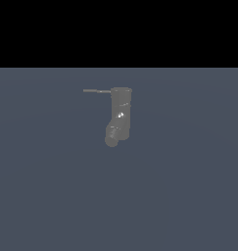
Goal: Turn on the faucet by rotating a designated handle.
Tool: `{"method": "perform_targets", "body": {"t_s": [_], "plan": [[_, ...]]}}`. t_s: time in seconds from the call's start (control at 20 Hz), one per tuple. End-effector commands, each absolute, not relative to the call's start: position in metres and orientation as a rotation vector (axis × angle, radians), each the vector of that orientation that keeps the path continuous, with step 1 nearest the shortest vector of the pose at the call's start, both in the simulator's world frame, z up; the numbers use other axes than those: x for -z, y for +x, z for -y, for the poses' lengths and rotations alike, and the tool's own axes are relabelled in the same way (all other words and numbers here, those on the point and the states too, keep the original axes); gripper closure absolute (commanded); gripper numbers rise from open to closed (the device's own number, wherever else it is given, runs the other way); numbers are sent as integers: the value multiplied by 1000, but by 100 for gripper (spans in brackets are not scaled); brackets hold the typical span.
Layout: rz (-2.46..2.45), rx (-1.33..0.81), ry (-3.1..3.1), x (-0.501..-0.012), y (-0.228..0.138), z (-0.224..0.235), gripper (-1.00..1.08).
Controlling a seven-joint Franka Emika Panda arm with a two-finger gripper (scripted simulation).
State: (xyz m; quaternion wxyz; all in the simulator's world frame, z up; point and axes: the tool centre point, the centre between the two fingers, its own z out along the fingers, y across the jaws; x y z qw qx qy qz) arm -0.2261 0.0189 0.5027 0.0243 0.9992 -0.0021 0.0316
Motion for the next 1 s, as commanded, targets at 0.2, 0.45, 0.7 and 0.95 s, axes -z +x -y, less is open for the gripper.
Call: {"method": "perform_targets", "body": {"t_s": [0.2,0.45,0.7,0.95], "plan": [[126,-90,3118,-501,-205,-22,108],[278,-77,3140,-498,-180,-26,108],[477,-53,3151,-491,-148,-32,108],[686,-24,3140,-480,-115,-37,108]]}}
